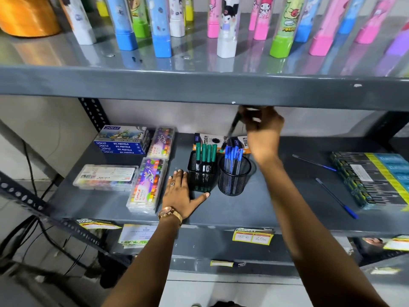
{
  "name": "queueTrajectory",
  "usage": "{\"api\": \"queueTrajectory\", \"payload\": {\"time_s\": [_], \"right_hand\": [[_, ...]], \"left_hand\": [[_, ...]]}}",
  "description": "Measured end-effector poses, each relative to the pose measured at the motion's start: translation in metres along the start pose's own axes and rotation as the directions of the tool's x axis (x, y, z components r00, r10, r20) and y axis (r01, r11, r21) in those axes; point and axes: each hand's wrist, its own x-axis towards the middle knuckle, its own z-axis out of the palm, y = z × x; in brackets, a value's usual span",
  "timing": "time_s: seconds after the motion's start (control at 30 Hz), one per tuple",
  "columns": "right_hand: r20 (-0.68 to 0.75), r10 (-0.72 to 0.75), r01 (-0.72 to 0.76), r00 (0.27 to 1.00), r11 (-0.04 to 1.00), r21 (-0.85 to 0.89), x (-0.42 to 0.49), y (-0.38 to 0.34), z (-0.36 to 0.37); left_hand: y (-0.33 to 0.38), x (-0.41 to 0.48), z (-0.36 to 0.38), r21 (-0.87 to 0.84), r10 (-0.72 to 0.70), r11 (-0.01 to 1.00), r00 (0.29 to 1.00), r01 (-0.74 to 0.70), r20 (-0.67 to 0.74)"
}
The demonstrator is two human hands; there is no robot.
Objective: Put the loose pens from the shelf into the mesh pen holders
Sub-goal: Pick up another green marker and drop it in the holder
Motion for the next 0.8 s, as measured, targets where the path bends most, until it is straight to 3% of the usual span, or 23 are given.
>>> {"api": "queueTrajectory", "payload": {"time_s": [0.17, 0.37, 0.7, 0.8], "right_hand": [[0.241, -0.102, 0.108, 0.965, 0.994, -0.014, -0.030, 0.006, 0.054], [0.422, 0.060, 0.079, 0.905, 0.949, -0.305, -0.052, 0.034, 0.083], [0.399, 0.143, 0.113, 0.906, 0.827, -0.551, -0.052, 0.026, 0.080], [0.429, 0.124, 0.187, 0.895, 0.770, -0.610, -0.053, 0.024, 0.079]], "left_hand": [[0.001, 0.000, 0.000, 0.008, -0.008, 1.000, 1.000, 0.008, 0.004], [0.001, 0.000, -0.001, 0.012, -0.007, 1.000, 1.000, 0.007, 0.009], [0.001, 0.000, -0.001, 0.003, 0.002, 1.000, 1.000, -0.002, 0.007], [0.000, 0.001, -0.001, 0.006, 0.005, 1.000, 1.000, -0.005, 0.001]]}}
